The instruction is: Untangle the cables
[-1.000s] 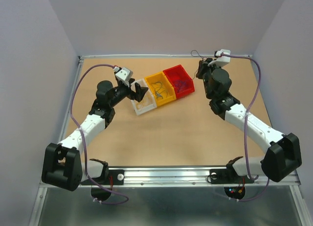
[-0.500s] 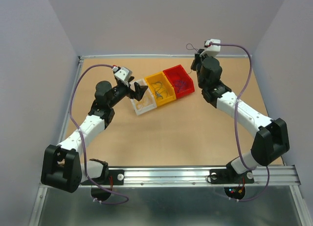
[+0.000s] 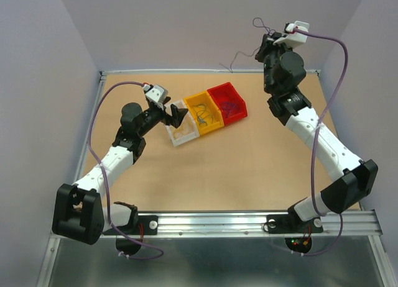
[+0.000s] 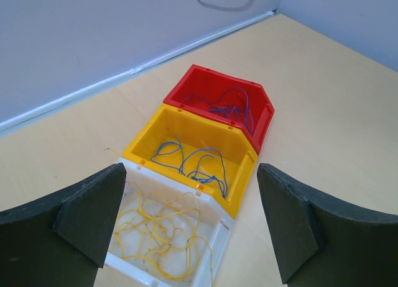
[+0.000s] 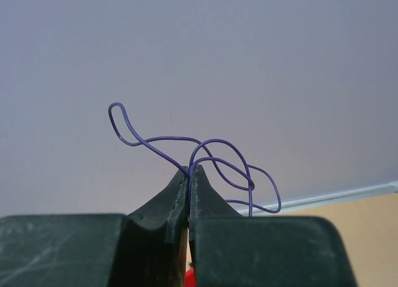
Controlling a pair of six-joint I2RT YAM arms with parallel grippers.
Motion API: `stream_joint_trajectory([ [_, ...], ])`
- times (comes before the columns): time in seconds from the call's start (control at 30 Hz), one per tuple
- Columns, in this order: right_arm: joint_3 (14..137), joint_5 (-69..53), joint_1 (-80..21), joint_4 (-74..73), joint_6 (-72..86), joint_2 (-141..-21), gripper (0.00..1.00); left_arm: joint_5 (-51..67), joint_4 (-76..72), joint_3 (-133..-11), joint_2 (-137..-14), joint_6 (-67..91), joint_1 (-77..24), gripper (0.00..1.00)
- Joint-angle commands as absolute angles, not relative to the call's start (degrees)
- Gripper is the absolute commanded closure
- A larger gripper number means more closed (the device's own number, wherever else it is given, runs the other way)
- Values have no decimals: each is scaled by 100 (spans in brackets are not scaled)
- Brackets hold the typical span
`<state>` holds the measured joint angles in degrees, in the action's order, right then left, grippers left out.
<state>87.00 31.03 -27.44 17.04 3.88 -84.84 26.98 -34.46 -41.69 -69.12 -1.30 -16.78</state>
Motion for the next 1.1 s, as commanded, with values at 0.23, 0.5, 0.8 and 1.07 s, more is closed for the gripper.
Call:
stream_joint_trajectory([
  [0.23, 8763, 3015, -2733, 1837, 150, -8490, 100, 2777, -3762, -4175, -6908, -211, -1670, 1],
  [0.5, 8192, 3033, -2725, 1960, 193, -8684, 100, 2804, -3762, -4184, -6935, -211, -1670, 1],
  [0.8, 7111, 3164, -2725, 2267, 351, -8771, 100, 2769, -3744, -4201, -6970, -237, -1679, 1],
  [1.07, 6759, 2558, -2760, 2145, 870, -9193, 99, 2786, -3744, -4227, -7049, -264, -1679, 1],
])
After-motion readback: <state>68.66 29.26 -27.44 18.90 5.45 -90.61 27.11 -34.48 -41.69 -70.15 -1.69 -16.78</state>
